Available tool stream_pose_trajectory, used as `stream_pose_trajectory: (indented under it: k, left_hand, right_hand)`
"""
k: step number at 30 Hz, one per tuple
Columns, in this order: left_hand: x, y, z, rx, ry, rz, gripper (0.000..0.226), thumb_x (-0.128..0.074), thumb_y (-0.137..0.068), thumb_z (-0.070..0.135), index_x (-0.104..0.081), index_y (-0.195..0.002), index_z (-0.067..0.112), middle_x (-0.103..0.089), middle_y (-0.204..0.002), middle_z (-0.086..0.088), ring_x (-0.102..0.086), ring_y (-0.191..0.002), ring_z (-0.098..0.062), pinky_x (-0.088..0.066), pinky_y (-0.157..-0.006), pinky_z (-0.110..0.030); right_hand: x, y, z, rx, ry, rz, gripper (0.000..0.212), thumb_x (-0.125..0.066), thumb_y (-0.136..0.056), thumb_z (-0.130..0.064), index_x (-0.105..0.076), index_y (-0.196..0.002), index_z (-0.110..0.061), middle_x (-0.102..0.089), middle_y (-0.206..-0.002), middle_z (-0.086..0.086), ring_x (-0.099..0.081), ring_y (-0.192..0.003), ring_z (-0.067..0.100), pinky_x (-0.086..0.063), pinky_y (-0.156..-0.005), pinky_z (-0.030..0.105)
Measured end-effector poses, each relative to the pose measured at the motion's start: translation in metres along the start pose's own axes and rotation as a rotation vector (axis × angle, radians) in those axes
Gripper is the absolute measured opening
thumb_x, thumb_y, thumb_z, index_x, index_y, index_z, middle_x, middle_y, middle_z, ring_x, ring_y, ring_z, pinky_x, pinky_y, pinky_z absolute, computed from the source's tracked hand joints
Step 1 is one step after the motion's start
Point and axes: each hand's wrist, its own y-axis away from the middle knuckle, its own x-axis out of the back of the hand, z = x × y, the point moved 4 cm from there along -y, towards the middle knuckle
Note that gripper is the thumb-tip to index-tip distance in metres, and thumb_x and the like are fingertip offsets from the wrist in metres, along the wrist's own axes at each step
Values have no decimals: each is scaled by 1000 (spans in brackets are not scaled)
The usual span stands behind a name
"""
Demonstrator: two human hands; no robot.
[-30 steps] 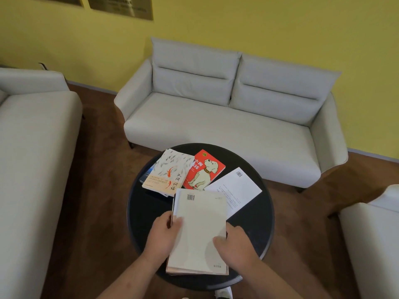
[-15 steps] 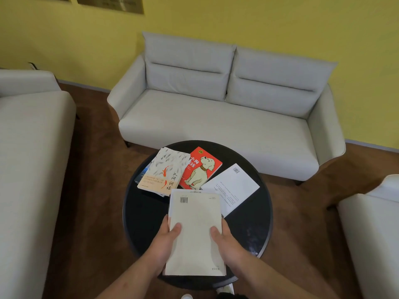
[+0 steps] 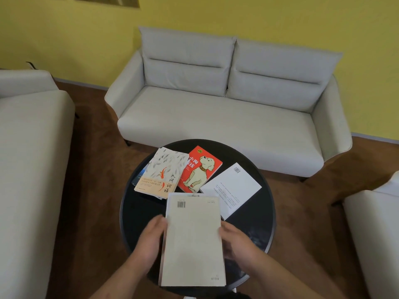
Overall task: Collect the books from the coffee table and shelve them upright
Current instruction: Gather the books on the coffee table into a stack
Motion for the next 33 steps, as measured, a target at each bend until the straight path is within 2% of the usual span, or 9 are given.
stream_pose_trajectory:
  k: [4,7,10,12,17,20,24,28,33]
  left_hand:
    - [37,-52,36,-97,-209,279,29,-46,-103,37,-58,-124,20,-62,-124,-1,-60,-114,-21,-52,-97,-42]
    - [53,-95,58,-193,-498,351,28,-51,-102,27,-60,-126,16,-63,-132,-6,-64,-116,-23,-55,-85,-31]
    - [58,-131,61,-218,-702,280,32,-49,-101,23,-59,-130,16,-64,-132,-7,-63,-119,-27,-55,-93,-38]
    - [60,-150,54,-155,-785,208,37,-43,-103,29,-56,-135,17,-62,-134,-8,-61,-117,-25,-52,-95,-37]
    - [66,-171,52,-40,-741,329,33,-61,-96,27,-62,-120,5,-64,-121,-15,-63,-90,-20,-51,-72,-28]
    - [65,-174,52,30,-585,371,35,-72,-89,22,-55,-115,5,-64,-106,-7,-63,-91,-23,-53,-72,-35]
    - [63,-184,44,112,-270,302,43,-86,-74,15,-63,-109,7,-70,-108,-5,-68,-98,-25,-57,-83,-41]
    - [55,-177,55,110,-3,217,20,-63,-95,8,-62,-115,11,-70,-116,-10,-67,-106,-28,-57,-82,-44]
    - [56,-152,72,7,187,177,21,-53,-102,9,-57,-122,10,-70,-116,-12,-68,-108,-31,-59,-82,-47]
  right_hand:
    - [30,-30,-28,105,266,264,34,-39,-108,-39,-61,-129,-22,-60,-143,7,-62,-122,24,-51,-99,37]
    - [36,-67,-41,167,839,174,54,-33,-106,-50,-28,-158,-35,-19,-169,-1,-21,-155,31,-21,-125,49]
    - [47,-95,-23,73,1249,57,90,0,-83,-84,-3,-161,-39,6,-171,0,0,-157,33,-15,-126,58]
    - [57,-100,-5,29,1374,73,81,-3,-91,-78,-1,-161,-38,13,-169,-5,10,-157,28,-12,-125,60]
    - [72,-89,-1,149,1293,287,53,-34,-104,-55,-41,-149,-30,-25,-166,-2,-23,-153,28,-26,-122,49]
    - [83,-85,-7,130,1216,376,38,-44,-102,-48,-59,-128,-25,-53,-136,0,-46,-108,16,-49,-101,33]
    - [97,-98,-3,-42,980,483,46,-58,-99,-38,-46,-142,-28,-47,-137,9,-51,-116,26,-51,-103,38]
    - [108,-106,12,-272,484,780,75,-76,-79,-54,-38,-128,-11,-52,-127,18,-59,-111,36,-57,-92,52]
    - [103,-111,10,-387,204,833,89,-81,-67,-64,-36,-121,-10,-54,-117,16,-60,-103,31,-56,-86,43]
